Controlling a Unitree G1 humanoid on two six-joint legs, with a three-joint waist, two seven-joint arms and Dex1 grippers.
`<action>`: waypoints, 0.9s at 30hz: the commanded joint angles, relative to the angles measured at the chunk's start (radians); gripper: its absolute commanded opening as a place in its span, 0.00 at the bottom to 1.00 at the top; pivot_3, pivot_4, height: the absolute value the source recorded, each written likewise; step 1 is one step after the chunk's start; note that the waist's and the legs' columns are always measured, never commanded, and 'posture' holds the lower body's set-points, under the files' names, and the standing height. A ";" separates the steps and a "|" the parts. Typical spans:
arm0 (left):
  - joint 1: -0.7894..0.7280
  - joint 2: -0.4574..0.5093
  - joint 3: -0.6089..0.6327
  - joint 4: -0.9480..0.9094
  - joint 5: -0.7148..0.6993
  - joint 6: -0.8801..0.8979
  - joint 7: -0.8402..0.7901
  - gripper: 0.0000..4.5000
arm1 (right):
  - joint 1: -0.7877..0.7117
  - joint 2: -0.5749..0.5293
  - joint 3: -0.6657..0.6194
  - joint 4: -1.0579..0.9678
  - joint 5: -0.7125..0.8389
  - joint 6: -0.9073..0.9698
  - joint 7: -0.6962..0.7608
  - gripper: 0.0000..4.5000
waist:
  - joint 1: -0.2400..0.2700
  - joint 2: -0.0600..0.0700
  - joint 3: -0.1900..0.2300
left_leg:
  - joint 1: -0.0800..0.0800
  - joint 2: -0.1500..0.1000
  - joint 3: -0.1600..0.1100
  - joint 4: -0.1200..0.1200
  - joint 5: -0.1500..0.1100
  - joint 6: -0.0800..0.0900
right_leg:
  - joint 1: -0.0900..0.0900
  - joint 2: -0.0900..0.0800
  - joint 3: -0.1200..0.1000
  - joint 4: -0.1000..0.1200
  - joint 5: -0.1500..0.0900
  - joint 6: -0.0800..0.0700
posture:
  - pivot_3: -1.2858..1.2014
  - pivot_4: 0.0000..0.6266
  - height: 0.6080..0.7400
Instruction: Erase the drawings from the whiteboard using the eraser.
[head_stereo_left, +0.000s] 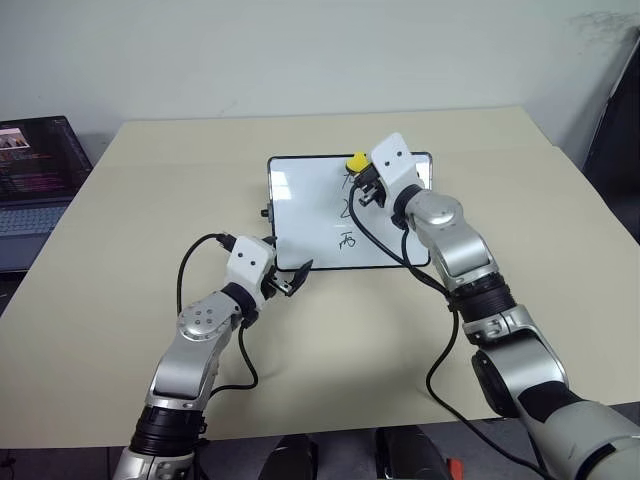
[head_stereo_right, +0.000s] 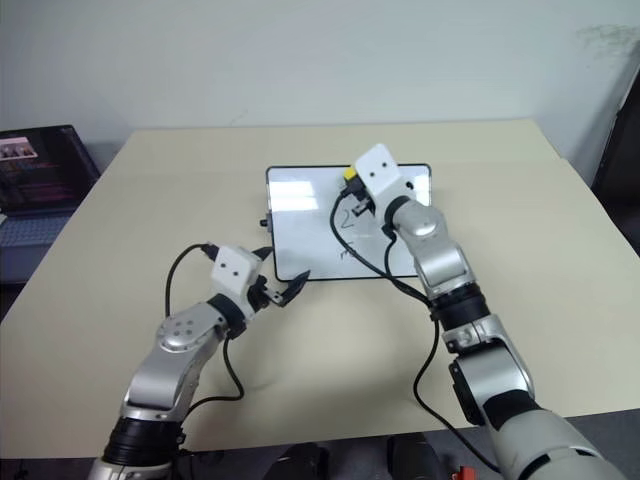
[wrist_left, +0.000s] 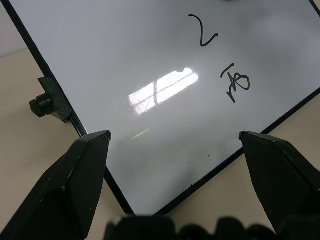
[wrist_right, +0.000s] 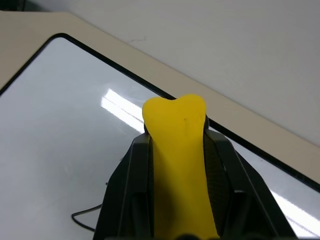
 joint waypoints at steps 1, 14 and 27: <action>0.004 0.008 0.032 -0.033 -0.001 -0.003 0.012 1.00 | -0.054 0.002 -0.002 0.043 -0.023 -0.041 -0.003 0.23 | -0.001 0.000 0.000 | 0.000 0.000 0.000 0.000 0.000 0.000 | 0.000 0.000 0.000 0.000 0.000 0.000 | 0.52 0.24 1.00; -0.030 0.006 0.037 -0.128 0.008 0.098 0.053 1.00 | -0.147 0.029 0.025 0.239 -0.086 -0.091 0.004 0.23 | -0.006 0.000 0.000 | 0.001 0.000 0.001 0.000 0.000 0.000 | 0.000 0.000 0.000 0.001 0.001 -0.001 | 0.52 0.24 1.00; -0.006 0.015 0.065 -0.176 0.004 0.142 0.078 1.00 | -0.032 0.052 0.093 0.114 -0.103 -0.014 0.086 0.23 | -0.006 0.000 0.000 | 0.001 0.001 0.001 0.000 0.000 0.000 | 0.000 0.000 0.000 0.001 0.001 -0.001 | 0.52 0.24 1.00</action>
